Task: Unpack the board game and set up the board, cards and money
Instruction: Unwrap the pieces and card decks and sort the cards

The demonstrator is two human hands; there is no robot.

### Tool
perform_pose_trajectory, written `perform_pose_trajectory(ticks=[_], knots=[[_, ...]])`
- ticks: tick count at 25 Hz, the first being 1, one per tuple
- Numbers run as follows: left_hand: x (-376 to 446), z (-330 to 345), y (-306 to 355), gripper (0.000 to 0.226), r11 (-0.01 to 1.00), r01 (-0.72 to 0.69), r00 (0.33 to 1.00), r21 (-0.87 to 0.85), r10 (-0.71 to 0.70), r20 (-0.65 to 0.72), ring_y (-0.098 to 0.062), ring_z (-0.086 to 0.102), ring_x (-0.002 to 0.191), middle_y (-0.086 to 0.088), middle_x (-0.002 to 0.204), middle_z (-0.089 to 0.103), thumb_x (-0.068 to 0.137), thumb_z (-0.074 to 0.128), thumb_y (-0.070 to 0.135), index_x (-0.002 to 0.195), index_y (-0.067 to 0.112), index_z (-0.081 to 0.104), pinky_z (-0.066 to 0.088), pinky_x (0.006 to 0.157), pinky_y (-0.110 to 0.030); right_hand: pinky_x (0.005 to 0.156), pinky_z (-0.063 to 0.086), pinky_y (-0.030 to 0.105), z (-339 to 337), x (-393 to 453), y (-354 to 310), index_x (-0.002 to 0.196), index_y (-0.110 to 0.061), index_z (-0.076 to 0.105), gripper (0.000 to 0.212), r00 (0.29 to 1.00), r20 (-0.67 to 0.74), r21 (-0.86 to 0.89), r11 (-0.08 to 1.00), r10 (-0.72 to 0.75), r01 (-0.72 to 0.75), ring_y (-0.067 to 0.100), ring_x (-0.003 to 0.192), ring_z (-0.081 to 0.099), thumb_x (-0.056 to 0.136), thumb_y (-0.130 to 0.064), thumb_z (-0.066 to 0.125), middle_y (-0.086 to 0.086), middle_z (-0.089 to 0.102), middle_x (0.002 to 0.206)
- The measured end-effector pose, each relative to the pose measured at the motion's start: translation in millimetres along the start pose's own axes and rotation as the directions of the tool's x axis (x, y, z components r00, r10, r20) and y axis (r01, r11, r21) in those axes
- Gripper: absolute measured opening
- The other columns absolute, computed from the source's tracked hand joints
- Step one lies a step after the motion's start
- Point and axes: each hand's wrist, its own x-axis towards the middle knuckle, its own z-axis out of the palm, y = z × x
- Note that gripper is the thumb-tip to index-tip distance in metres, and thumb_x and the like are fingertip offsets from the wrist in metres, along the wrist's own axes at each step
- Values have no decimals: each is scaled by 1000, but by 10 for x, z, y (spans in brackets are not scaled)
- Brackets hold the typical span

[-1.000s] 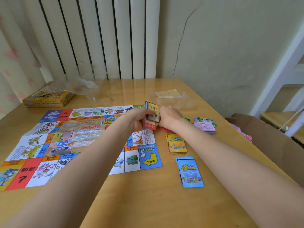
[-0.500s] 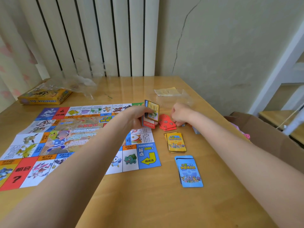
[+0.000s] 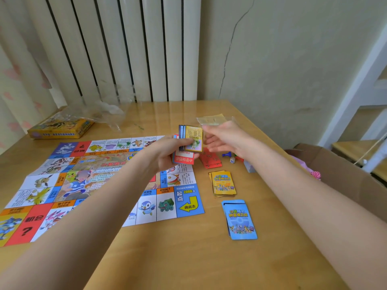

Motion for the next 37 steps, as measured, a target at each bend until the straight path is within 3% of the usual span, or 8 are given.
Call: perform_pose_trajectory(ticks=[3,9,15,21,25,29,34,37], knots=[[-193,-22,-38,9,998,-38,997,-45,41,61,-18,70,57,-10,74,73,91,55,9,96,6,61,57,53,-24,49,50,15,-28,-146,-74,84,-2,65,12,994,105,141,990,-12,-3,10,55,57,80,-11,71,6,63,68],[-440,-29,-70,11,996,14,998,-83,-8,65,-18,68,49,-12,64,71,95,47,8,97,2,55,51,41,-21,38,37,14,-190,-374,31,81,-7,59,6,1000,-10,310,951,-23,25,5,38,48,85,-5,64,5,56,59],[-478,94,-151,8,996,72,997,53,-74,36,-16,67,48,-11,62,71,94,49,10,91,4,54,50,40,-20,57,56,20,-350,-598,192,80,-1,62,12,994,102,528,849,-36,-23,17,58,68,88,2,53,11,70,72],[-494,94,-216,7,985,91,995,145,-97,34,-21,69,53,-13,69,72,95,48,7,99,5,54,58,50,-30,43,45,16,-221,-661,485,71,-10,56,19,1000,-18,47,999,6,-5,13,51,56,78,0,70,11,60,75],[-509,51,-255,6,986,92,995,141,-96,17,-22,69,53,-13,69,72,94,50,6,97,6,54,57,53,-33,38,37,16,-128,-668,579,72,-14,50,23,999,-9,-220,975,42,-43,4,35,50,80,-10,71,4,58,60],[-506,39,-304,3,989,82,995,125,-88,39,-22,69,56,-12,71,72,91,54,6,93,6,57,58,58,-33,45,33,20,-106,-679,598,65,-18,50,28,999,-9,-485,874,32,-32,5,42,42,79,-24,73,-3,52,49],[-502,100,-328,5,994,38,995,100,-47,89,-21,70,57,-12,74,73,89,57,4,92,6,61,58,60,-32,41,36,16,-114,-686,374,91,-2,65,20,994,99,101,994,-43,33,10,51,44,88,-22,63,3,57,65],[-555,126,-323,14,996,21,977,83,-38,210,-22,71,64,-14,84,73,92,51,5,101,8,62,59,61,-30,43,38,15,-70,-661,343,107,6,63,26,991,132,154,988,-25,5,8,54,44,86,-9,64,5,58,71]])
